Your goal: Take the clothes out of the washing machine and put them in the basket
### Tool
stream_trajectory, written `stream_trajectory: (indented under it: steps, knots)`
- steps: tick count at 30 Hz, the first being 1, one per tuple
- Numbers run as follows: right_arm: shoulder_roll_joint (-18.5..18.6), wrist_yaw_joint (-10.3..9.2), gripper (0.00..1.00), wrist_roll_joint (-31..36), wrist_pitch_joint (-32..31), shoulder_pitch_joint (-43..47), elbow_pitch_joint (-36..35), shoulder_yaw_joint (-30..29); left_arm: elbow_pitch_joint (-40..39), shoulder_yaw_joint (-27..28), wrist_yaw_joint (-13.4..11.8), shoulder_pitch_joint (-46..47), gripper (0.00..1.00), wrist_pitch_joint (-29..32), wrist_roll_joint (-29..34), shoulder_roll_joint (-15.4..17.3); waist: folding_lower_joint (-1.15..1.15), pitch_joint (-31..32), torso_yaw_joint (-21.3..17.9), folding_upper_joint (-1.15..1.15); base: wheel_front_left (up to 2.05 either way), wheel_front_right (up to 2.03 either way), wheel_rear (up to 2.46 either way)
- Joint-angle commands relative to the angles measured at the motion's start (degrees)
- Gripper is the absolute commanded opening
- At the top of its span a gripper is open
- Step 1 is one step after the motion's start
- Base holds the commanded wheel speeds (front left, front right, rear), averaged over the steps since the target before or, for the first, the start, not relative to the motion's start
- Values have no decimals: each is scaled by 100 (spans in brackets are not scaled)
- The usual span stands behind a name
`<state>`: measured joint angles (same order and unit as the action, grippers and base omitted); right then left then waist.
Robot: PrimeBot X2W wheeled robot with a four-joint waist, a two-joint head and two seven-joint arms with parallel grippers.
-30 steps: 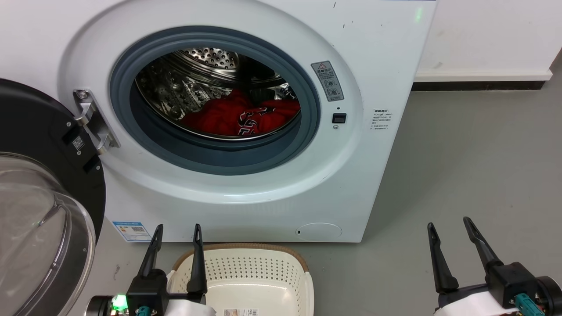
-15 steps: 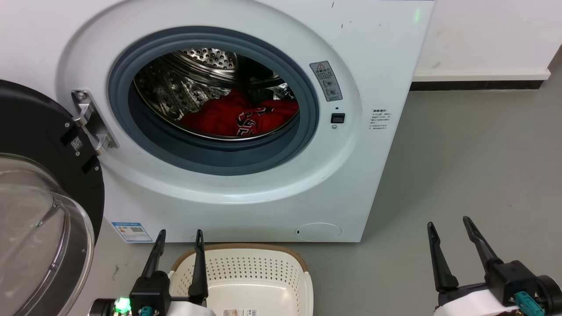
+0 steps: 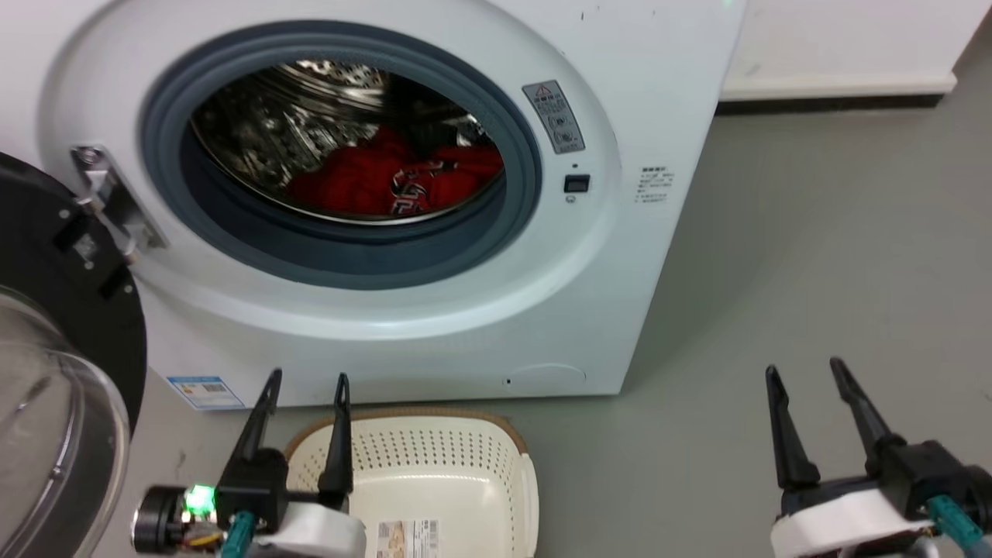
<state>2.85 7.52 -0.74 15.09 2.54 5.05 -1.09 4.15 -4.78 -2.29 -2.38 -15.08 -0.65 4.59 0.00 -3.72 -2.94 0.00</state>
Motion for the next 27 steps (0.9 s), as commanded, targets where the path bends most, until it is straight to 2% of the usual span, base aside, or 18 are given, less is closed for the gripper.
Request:
stream_trajectory:
  steps: [1,7,12,17,21,27]
  knots:
    - [6,-6,100,-21,12,-197,-70,-37,2,-8,114,242,100,-14,51,126,0,-374,-208,0,0,0,0]
    - [3,-6,100,-249,12,-675,-329,31,229,113,529,1222,100,-15,143,860,0,-1478,-840,0,0,0,0]
    - [-2,-6,100,-487,12,-940,-516,-76,1102,256,780,2601,100,100,105,1542,0,-2329,-1210,0,0,0,0]
    - [-5,-6,100,-608,12,-1090,-645,14,1803,98,914,4303,100,1087,68,2003,0,-3048,-1363,0,0,0,0]
    - [-5,-5,100,-592,12,-1235,-701,109,2350,-299,957,5608,100,2184,121,2359,0,-3505,-1455,0,0,0,0]
    - [-4,-6,100,-806,12,-1345,-822,312,3128,-971,972,7314,100,3405,-192,2907,0,-4030,-1715,0,0,0,0]
